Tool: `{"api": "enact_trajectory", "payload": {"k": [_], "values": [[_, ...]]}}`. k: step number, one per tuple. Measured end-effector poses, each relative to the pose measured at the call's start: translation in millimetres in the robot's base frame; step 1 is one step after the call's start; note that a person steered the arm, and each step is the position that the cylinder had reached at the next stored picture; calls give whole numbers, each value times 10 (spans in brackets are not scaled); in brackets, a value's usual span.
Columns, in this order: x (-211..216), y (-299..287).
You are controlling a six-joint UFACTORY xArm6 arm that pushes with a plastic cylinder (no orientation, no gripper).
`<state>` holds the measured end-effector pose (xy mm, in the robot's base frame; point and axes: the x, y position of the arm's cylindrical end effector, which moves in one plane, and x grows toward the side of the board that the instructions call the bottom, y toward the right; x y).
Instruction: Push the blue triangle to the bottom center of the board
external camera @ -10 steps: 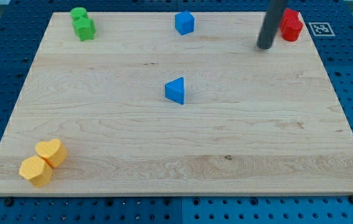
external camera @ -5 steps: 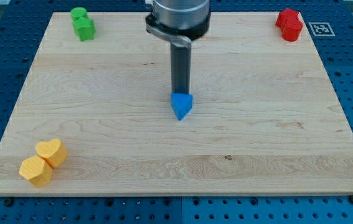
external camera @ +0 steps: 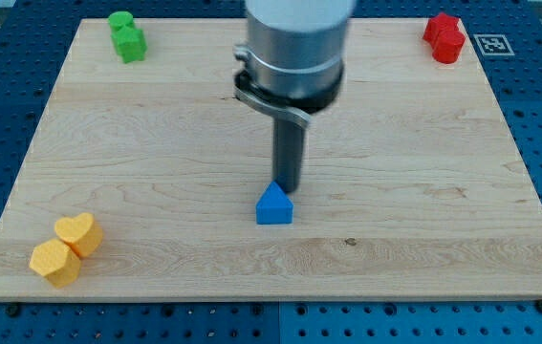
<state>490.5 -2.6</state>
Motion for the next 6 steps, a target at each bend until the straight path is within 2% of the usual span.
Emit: {"api": "enact_trajectory", "payload": {"k": [1, 2, 3, 4, 5, 6], "values": [[161, -349], [441, -273], [341, -268], [51, -102], [454, 273], [598, 273]]}}
